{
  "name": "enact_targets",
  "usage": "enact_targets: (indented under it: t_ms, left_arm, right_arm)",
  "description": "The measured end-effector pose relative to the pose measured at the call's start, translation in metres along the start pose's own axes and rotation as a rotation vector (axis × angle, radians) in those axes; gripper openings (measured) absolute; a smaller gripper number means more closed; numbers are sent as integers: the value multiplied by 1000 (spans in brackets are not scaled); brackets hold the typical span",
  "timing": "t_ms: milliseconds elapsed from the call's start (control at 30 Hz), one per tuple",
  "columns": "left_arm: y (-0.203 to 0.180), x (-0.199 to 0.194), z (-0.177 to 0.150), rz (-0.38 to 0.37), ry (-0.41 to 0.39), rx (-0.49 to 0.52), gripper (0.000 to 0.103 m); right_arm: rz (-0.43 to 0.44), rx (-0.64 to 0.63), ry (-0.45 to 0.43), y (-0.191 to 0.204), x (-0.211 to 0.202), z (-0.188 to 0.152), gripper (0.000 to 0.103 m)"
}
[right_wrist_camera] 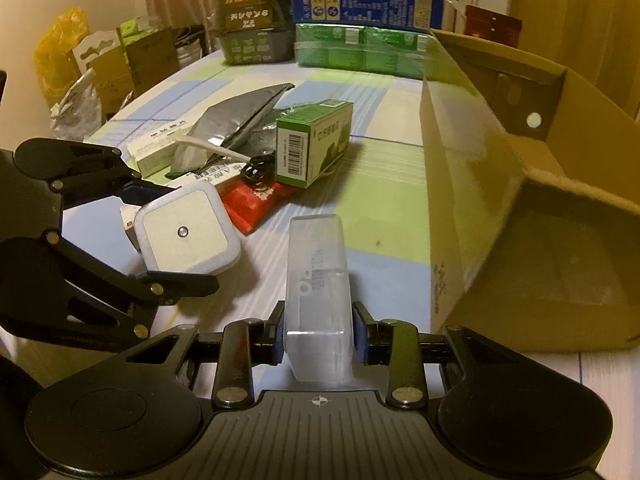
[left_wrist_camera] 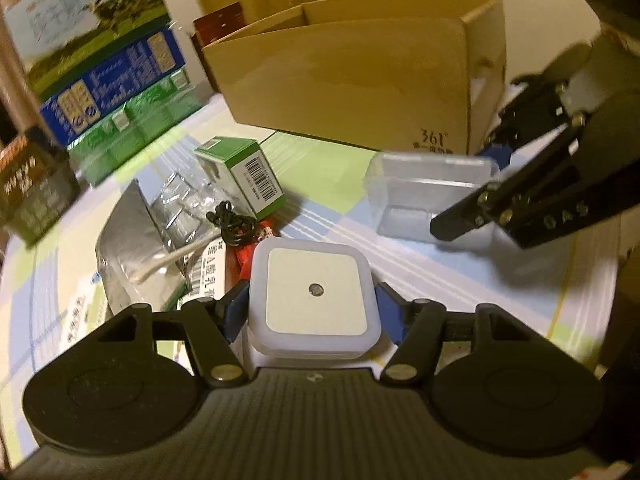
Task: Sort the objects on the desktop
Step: 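Grasp the white night-light with the left tool while the right tool grasps the clear case, then carry both items to the cardboard box and open both tools to drop them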
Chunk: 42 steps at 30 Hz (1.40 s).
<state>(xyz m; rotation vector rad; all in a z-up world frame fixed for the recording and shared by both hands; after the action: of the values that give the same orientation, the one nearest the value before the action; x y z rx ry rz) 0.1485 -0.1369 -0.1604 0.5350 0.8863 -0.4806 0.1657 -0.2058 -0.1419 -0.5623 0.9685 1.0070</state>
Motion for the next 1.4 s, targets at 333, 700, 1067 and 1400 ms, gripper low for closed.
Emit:
enact_targets:
  t_ms: [333, 700, 1067, 1400]
  left_arm:
    - [17, -3, -2, -76, 9, -190, 62]
    - [18, -5, 1, -86, 7, -225, 62]
    - [27, -30, 19, -35, -47, -243, 62]
    - [18, -75, 100, 1, -120, -246, 62]
  right_arm:
    - [-17, -28, 25, 3, 13, 5, 30]
    - [3, 36, -42, -3, -15, 11, 28]
    - [34, 84, -142, -15, -77, 39, 28]
    - [-86, 97, -235, -89, -145, 67, 28]
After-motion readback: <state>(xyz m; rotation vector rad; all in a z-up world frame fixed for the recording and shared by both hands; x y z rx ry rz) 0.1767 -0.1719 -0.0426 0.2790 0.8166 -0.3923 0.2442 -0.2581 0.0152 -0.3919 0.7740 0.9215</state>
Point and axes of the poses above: each gripper's, at about its wrist camera, not at the fingertips, and x roughly the way its jaws point, y to its left, z to its top, the point moved 9 cm from there along x, roughly the way its jaws point, and after that the axes turned 12 degrees about y, right-handed, at the moved point
